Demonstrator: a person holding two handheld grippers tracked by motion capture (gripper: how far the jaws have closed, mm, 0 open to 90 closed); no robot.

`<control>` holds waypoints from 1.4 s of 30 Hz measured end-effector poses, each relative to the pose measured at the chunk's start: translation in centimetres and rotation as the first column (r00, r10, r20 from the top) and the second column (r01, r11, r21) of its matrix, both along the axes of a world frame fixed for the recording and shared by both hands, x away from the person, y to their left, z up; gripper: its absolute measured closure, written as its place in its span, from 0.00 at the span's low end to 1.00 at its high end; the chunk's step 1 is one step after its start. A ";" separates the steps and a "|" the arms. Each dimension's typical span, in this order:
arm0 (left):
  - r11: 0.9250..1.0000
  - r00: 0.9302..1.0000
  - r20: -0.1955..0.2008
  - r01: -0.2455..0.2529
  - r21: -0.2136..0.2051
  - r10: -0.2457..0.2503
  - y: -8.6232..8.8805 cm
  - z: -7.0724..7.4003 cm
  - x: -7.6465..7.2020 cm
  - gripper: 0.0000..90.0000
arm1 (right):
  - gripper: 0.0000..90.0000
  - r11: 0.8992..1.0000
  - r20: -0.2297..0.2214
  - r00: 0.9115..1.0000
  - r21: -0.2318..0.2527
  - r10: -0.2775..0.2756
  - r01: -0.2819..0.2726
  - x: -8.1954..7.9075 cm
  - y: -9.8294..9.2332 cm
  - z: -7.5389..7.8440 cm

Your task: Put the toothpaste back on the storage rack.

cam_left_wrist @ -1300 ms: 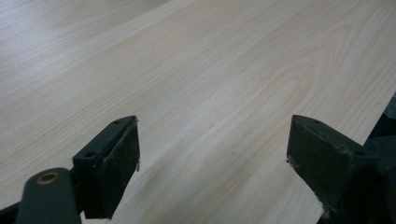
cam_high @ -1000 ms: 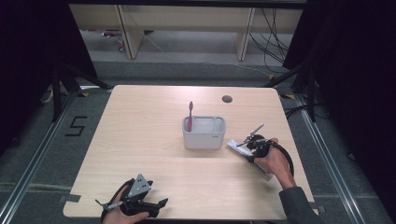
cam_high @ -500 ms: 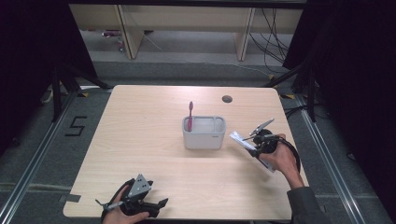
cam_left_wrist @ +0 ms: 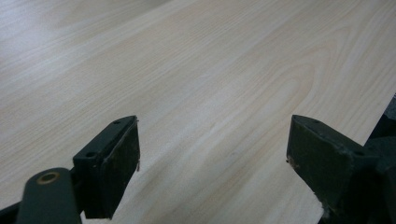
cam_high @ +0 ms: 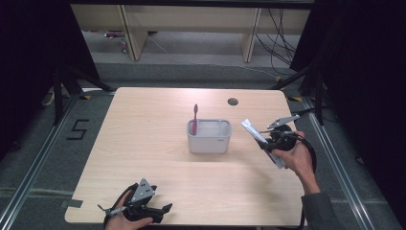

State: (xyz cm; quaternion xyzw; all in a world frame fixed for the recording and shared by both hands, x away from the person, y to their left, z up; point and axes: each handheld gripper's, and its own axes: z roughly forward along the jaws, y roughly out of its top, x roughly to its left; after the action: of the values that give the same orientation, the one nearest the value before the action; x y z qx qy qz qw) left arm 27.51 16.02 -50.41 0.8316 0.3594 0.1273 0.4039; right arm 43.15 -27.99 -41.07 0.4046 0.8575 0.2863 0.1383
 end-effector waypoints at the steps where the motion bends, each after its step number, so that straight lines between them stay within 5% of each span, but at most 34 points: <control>1: 1.000 1.000 0.001 0.001 0.001 -0.001 0.0 0.0 0.0 0.19 | 0.83 1.000 0.007 1.000 -0.003 0.011 -0.011 0.0 -0.1 0.2; 5: 1.000 1.000 0.001 0.005 0.000 -0.005 0.1 0.0 0.0 0.19 | 0.83 0.999 0.046 0.999 0.051 -0.019 0.017 -0.2 0.3 0.6; 7: 1.000 1.000 0.000 0.004 0.001 -0.004 0.1 0.0 0.0 0.19 | 0.83 0.999 0.048 0.999 0.037 0.002 -0.004 -0.1 0.2 0.9; 8: 1.000 1.000 0.002 0.007 0.002 -0.007 0.1 0.0 0.0 0.19 | 0.84 0.998 0.097 0.995 0.063 0.016 -0.022 0.1 0.2 0.9; 15: 1.000 1.000 0.000 0.009 0.002 -0.009 0.0 0.0 0.0 0.19 | 0.84 0.994 0.095 0.995 0.105 -0.011 0.001 -0.1 0.7 2.1; 24: 1.000 1.000 0.003 0.011 0.000 -0.011 0.0 0.0 0.0 0.19 | 0.84 0.975 0.217 0.976 0.219 -0.011 -0.038 0.3 2.4 3.7; 26: 1.000 1.000 0.004 0.009 0.000 -0.009 0.1 0.0 0.0 0.19 | 0.84 0.968 0.198 0.980 0.249 -0.012 -0.038 0.3 2.7 3.9; 32: 1.000 1.000 0.009 0.005 -0.009 -0.005 0.0 0.0 0.0 0.19 | 0.84 0.949 0.271 0.963 0.303 0.001 -0.086 0.9 4.7 4.5; 33: 1.000 1.000 0.010 0.010 0.014 -0.010 0.1 0.1 0.0 0.19 | 0.84 0.941 0.292 0.956 0.327 -0.011 -0.089 1.1 5.5 4.5; 42: 1.000 1.000 0.005 0.010 0.001 -0.010 0.0 0.1 -0.1 0.19 | 0.84 0.934 0.316 0.949 0.338 0.004 -0.116 2.0 8.0 5.3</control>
State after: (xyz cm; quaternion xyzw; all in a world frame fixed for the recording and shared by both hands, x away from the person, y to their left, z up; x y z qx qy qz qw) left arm 27.38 15.98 -50.32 0.8333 0.3542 0.1273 0.4049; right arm 45.11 -19.94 -35.80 0.3460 0.7717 0.4995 0.1876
